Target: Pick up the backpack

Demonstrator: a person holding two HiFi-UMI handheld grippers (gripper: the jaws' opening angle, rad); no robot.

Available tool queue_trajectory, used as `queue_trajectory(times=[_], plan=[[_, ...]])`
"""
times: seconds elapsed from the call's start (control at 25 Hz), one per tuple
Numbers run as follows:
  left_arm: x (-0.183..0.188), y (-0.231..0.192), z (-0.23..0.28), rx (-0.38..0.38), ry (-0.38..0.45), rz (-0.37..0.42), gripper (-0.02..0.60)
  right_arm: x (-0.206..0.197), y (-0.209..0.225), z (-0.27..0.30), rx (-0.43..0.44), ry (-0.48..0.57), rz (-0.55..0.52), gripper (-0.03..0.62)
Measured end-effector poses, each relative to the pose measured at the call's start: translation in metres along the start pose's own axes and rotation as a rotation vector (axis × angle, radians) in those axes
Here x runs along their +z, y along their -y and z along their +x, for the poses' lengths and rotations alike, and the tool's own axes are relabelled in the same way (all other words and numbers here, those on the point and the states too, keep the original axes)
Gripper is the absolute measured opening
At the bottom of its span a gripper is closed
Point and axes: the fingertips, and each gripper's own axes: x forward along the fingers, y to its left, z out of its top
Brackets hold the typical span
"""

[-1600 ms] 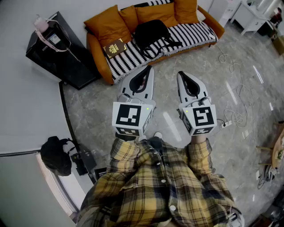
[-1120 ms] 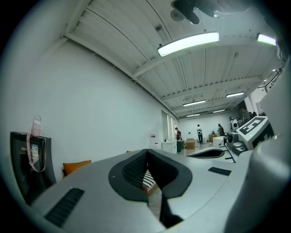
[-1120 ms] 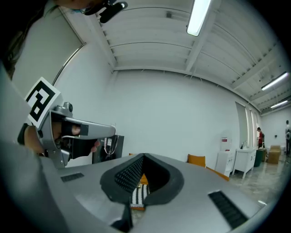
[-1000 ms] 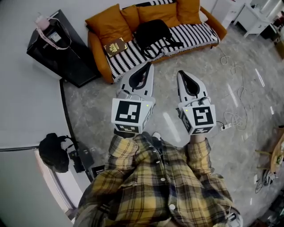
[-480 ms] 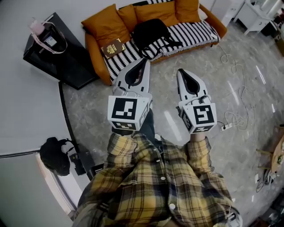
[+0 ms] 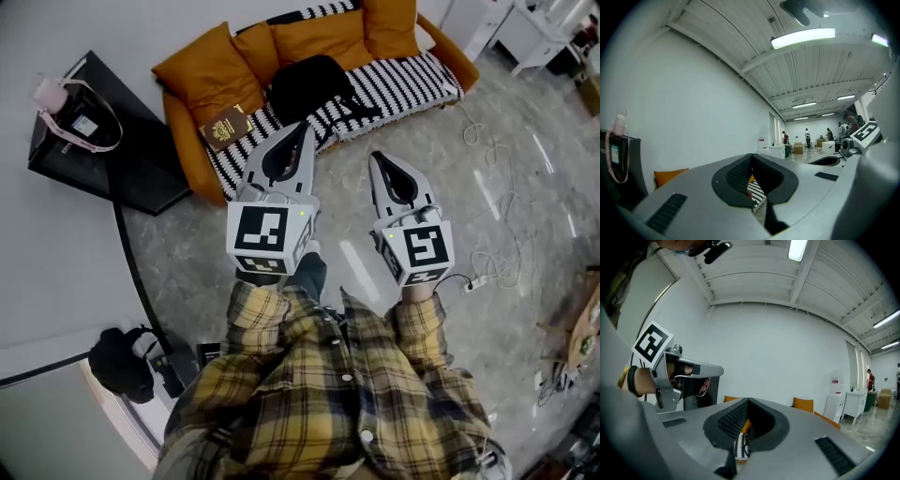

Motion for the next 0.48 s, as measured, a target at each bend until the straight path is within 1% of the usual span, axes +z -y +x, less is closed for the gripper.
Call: queue_trajectory(times=[0.2, 0.48], plan=[[0.002, -0.039, 0.056, -0.006, -0.006, -0.005, 0.017, 0.002, 0.026, 0.062, 0.002, -0.021, 0.004, 0.015], [0.003, -0.094, 0.107, 0.01, -0.007, 0.002, 0.017, 0.001, 0.046, 0.132, -0.003, -0.032, 0.013, 0.015]])
